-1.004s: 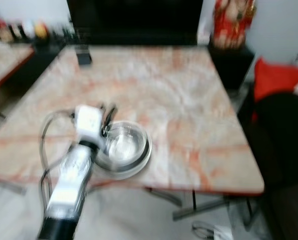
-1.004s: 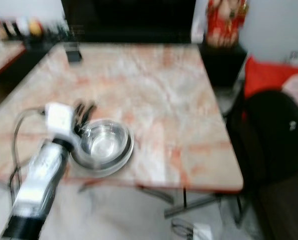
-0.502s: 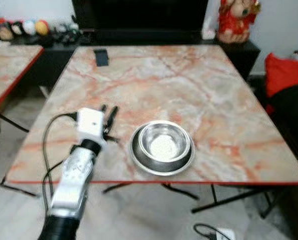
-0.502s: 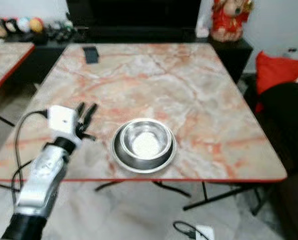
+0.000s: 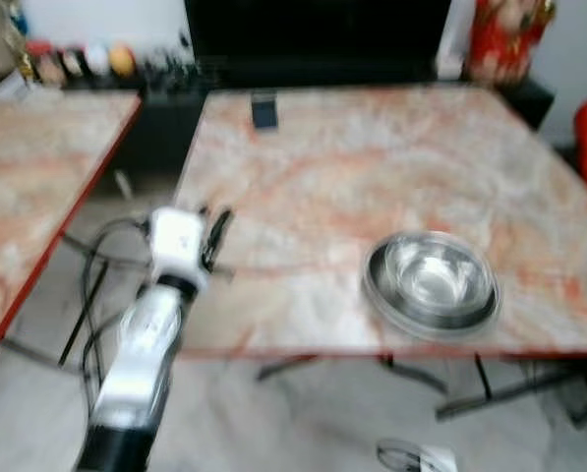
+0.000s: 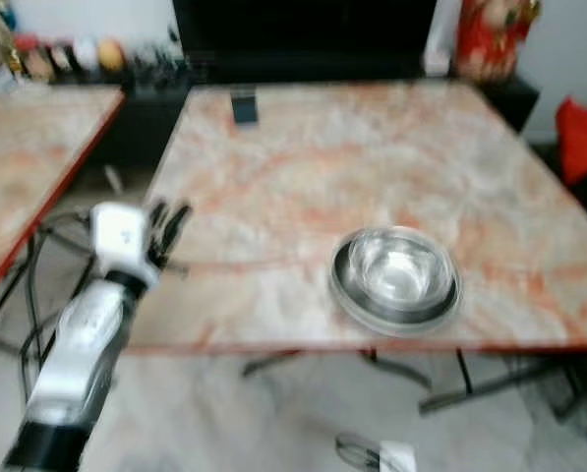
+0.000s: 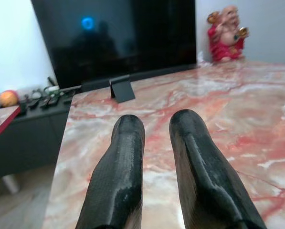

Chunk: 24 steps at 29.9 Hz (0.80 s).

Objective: Setting the table

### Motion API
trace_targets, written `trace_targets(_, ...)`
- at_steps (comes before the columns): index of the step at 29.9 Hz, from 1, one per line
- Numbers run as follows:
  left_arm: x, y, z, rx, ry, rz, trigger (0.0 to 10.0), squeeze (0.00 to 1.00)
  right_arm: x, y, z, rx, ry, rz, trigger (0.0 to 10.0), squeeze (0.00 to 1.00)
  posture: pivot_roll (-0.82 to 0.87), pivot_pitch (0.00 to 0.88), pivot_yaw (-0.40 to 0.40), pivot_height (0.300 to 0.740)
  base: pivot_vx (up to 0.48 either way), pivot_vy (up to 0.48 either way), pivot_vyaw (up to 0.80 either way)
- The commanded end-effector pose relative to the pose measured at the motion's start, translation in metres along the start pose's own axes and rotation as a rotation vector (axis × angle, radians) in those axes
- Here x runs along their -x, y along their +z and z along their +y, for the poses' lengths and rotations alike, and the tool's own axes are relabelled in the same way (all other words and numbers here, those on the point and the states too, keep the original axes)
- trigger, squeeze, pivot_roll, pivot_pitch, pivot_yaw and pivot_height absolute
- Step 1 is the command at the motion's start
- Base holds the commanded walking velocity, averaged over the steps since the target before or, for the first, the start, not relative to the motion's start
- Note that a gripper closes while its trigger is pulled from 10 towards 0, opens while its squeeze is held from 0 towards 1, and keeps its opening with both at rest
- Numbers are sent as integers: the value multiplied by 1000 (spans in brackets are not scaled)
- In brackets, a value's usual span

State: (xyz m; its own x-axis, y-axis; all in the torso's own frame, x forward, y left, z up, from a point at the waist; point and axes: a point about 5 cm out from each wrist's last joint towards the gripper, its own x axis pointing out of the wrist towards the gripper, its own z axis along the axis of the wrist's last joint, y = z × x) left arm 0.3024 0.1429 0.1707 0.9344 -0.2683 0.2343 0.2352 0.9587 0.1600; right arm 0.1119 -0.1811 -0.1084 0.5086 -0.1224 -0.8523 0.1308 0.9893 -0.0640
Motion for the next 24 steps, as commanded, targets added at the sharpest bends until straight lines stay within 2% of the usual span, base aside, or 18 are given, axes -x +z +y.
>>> trace_targets(1,-1,4,6,-25,7,-9,10000,0,-1,5,3,8,8,-14,10000,0,7,0,-27,740,0,424,0)
trace_targets(24,2,3,8,-31,38,-6,10000,0,-2,6,1,18,13,-15,10000,0,25,0,-45,740,0,446,0)
